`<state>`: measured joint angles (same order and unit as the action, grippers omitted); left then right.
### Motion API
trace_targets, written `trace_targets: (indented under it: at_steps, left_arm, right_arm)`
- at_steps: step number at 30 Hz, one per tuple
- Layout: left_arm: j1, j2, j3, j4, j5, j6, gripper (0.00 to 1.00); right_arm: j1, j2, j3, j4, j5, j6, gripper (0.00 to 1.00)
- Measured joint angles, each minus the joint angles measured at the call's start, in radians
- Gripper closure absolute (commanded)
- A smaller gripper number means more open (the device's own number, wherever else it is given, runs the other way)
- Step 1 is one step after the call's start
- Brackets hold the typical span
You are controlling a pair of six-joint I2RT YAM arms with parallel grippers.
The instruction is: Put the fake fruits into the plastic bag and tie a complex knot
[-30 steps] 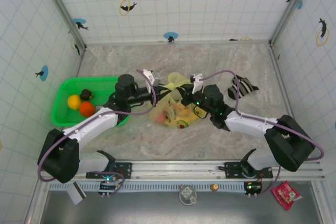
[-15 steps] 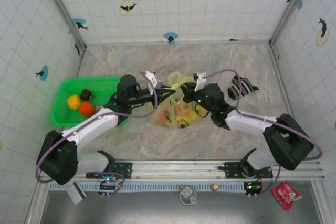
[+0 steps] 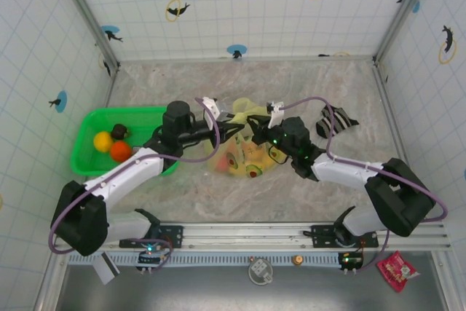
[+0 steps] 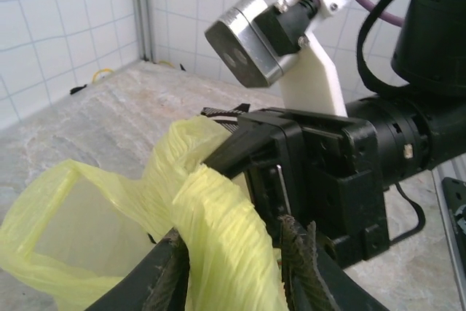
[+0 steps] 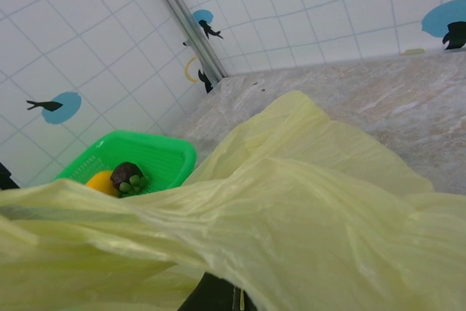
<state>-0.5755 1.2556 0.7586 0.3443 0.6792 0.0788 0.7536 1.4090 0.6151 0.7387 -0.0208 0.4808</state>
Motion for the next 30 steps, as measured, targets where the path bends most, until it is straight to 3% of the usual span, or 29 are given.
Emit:
trace_targets:
  at_steps: [2, 6, 9, 12, 13, 19, 25, 30]
  left_arm:
    - [0.0, 0.009, 0.015, 0.0, -0.019, -0.002, 0.73]
    - [-0.006, 0.02, 0.027, 0.0, -0.056, -0.005, 0.99]
    - [-0.014, 0.021, 0.027, 0.0, -0.071, 0.003, 1.0]
    - [-0.015, 0.021, 0.027, 0.0, -0.075, 0.004, 1.0]
    - [-0.015, 0.021, 0.027, 0.0, -0.077, 0.004, 1.0]
    - [-0.015, 0.019, 0.027, 0.0, -0.082, 0.024, 1.0]
    - [-0.015, -0.011, 0.009, 0.0, -0.073, 0.062, 1.0]
    - [-0.018, -0.024, -0.006, 0.0, -0.047, 0.095, 1.0]
  right_arm:
    - [0.003, 0.0, 0.0, 0.0, -0.001, 0.0, 1.0]
    - [0.007, 0.0, 0.0, -0.006, -0.002, -0.002, 1.0]
    - [0.008, -0.003, 0.0, -0.016, -0.002, -0.005, 0.97]
    - [0.011, -0.019, 0.0, -0.044, -0.001, -0.012, 0.76]
    - [0.011, -0.028, 0.0, -0.059, -0.002, -0.018, 0.74]
    - [-0.002, -0.19, -0.007, -0.209, -0.067, -0.15, 0.75]
    - [-0.046, -0.4, 0.023, -0.423, -0.218, -0.478, 0.76]
    - [-0.062, -0.32, 0.217, -0.708, -0.301, -0.877, 0.66]
